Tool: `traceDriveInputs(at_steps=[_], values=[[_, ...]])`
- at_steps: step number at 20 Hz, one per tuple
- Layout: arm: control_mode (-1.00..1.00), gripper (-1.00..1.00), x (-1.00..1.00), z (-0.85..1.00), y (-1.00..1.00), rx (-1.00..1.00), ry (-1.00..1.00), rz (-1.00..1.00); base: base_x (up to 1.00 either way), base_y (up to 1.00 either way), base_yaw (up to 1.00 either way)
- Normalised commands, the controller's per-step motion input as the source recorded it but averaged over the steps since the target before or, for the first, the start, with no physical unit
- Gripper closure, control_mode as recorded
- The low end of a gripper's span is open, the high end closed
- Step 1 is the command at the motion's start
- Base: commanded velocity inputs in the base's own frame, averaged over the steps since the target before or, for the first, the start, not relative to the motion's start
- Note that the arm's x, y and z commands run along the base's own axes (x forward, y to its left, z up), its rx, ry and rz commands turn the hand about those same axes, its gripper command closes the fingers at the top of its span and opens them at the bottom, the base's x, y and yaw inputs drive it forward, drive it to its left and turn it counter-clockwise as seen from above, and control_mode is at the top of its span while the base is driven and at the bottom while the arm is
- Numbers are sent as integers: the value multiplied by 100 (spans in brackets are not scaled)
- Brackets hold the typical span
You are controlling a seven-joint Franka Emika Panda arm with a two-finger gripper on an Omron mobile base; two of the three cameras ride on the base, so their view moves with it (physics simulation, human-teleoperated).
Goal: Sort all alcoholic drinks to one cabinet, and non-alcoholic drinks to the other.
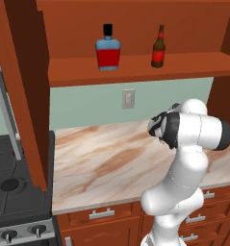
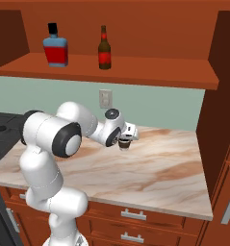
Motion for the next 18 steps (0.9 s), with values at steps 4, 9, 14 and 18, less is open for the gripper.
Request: traceDriveInputs(at_steps=[4,9,14,18], values=[[-100,-100,14,-45,-2,2,9,0,0,0,0],[-100,-100,13,-50,-1,4,3,0,0,0,0],[-100,100,9,-43,0,4,-1,0,0,0,0],[-100,100,1,-35,0,3,-7,0,0,0,0]])
